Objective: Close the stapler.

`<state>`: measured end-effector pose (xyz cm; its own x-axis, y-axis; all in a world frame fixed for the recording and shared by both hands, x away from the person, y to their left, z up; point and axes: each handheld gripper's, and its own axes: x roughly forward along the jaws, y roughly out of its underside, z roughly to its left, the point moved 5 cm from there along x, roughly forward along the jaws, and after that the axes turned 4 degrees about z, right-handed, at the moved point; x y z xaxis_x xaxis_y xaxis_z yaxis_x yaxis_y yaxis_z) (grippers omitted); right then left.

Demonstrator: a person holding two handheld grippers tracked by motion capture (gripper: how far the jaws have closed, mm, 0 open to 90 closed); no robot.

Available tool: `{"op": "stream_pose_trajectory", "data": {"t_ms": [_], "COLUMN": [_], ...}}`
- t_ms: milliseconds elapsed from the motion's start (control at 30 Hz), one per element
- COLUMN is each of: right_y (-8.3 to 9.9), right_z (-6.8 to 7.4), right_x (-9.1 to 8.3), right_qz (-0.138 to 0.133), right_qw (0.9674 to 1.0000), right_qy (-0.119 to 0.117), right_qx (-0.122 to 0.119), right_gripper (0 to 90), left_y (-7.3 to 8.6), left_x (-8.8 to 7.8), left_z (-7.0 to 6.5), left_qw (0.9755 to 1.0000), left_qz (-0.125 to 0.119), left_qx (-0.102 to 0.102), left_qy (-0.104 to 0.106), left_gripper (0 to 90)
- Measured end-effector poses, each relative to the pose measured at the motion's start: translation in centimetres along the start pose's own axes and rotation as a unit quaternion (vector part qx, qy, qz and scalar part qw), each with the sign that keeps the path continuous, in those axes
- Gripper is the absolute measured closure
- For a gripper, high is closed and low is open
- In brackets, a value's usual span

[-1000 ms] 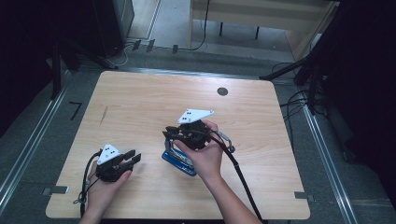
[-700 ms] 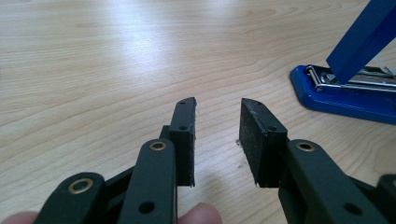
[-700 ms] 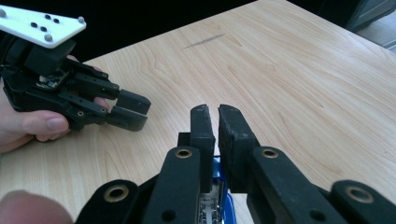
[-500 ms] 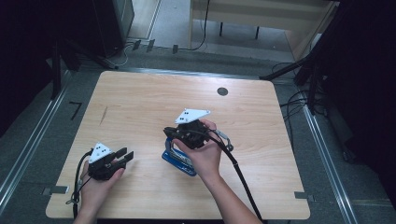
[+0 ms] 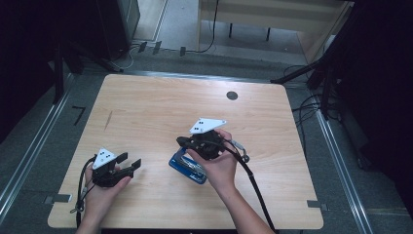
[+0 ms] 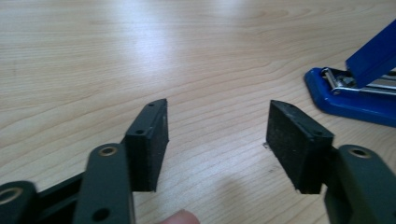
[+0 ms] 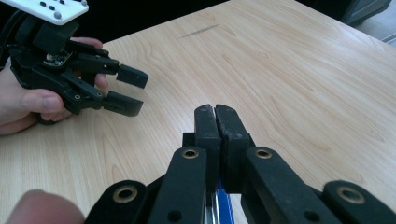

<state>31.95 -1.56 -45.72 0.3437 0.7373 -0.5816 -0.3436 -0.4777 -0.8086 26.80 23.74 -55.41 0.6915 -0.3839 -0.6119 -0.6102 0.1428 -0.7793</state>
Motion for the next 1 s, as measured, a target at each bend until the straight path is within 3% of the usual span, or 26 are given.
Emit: {"op": "stream_pose_trajectory", "data": {"t_ms": [233, 367, 700, 1000], "right_y": [1.8, 2.9, 5.2, 6.8], "right_z": [-0.2, -0.2, -0.3, -0.1], "right_x": [-1.1, -1.6, -2.4, -3.3], "right_qz": [-0.004, -0.004, -0.010, -0.017], "right_qw": [0.9999, 0.9999, 0.9996, 0.9994], "right_qy": [-0.001, 0.000, 0.001, 0.003], "right_qx": [0.012, 0.014, 0.027, 0.030], "right_gripper": [89.7, 89.7, 89.6, 89.7], "left_y": [0.1, 0.1, 0.2, 0.2], "left_x": [0.0, -0.1, -0.1, -0.1], "left_z": [0.1, 0.3, 0.1, 0.2], "left_qw": [0.9996, 0.9997, 0.9997, 0.9997], "left_qz": [0.015, 0.010, 0.013, 0.011], "left_qx": [0.006, -0.005, 0.009, 0.002], "left_qy": [-0.025, -0.022, -0.017, -0.023], "left_gripper": [20.5, 16.3, 15.3, 15.2]}}
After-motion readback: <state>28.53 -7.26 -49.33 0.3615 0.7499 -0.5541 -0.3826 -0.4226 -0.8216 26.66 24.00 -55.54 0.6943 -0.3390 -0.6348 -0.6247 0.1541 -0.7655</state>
